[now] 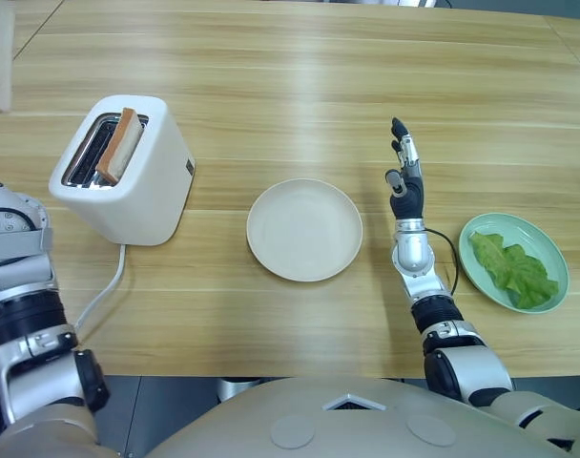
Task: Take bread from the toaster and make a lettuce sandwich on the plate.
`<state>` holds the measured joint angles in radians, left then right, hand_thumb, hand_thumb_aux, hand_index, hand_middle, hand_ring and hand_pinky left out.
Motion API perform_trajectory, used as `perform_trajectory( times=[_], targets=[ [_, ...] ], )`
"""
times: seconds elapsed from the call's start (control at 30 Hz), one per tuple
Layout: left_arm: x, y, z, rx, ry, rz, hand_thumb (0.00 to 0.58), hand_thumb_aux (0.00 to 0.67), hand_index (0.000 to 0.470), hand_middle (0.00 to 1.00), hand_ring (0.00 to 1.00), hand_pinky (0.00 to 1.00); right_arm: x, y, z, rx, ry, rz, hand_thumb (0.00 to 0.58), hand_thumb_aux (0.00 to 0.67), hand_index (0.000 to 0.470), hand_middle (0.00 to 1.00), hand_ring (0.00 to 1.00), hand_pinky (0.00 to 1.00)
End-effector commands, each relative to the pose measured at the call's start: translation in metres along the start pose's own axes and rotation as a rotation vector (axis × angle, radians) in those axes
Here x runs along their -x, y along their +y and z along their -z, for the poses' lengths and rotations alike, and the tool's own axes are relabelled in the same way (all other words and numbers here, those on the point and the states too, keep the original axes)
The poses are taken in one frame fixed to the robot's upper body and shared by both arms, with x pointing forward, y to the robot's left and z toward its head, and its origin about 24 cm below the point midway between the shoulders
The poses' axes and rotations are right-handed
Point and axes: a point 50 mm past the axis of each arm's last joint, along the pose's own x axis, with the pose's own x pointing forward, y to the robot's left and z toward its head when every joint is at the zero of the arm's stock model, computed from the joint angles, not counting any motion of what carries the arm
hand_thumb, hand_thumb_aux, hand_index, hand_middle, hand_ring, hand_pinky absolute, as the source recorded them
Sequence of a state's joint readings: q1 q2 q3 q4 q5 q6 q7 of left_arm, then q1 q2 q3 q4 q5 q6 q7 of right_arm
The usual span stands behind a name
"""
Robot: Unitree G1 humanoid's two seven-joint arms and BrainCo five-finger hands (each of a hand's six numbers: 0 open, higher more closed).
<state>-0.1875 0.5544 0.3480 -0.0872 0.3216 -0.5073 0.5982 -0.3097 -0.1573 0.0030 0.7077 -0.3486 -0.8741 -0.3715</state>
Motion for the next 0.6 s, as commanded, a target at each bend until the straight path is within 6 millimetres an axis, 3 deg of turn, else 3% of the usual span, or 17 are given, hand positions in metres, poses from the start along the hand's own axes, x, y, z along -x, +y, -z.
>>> perform_trajectory(
  times=[0.03,0.17,0.33,0.43,0.6],
  targets=[
    [0.047,-0.06,-0.038,0.302,0.027,0.431,0.58,0.67,0.46,1.0,1.0,1.0,0.0,-0.031,-0.005,0.133,-0.055,0.071,0.0,0.0,0.0,0.0,0.0,0.0],
    [0.104,-0.095,-0.046,0.514,0.214,0.698,0.58,0.67,0.46,1.0,1.0,1.0,0.008,-0.065,-0.014,0.255,-0.085,0.12,0.0,0.0,0.0,0.0,0.0,0.0],
    [0.161,-0.13,-0.061,0.675,0.359,0.963,0.58,0.67,0.46,1.0,1.0,1.0,0.022,-0.114,-0.024,0.442,-0.064,0.14,0.0,0.0,0.0,0.0,0.0,0.0],
    [0.183,-0.143,-0.056,0.667,0.413,1.088,0.58,0.67,0.46,1.0,1.0,1.0,0.028,-0.145,-0.029,0.564,-0.021,0.159,0.0,0.0,0.0,0.0,0.0,0.0],
    [0.21,-0.151,-0.034,0.57,0.494,1.222,0.58,0.67,0.46,1.0,1.0,1.0,0.047,-0.198,-0.017,0.826,0.151,0.151,0.0,0.0,0.0,0.0,0.0,0.0]
  ],
)
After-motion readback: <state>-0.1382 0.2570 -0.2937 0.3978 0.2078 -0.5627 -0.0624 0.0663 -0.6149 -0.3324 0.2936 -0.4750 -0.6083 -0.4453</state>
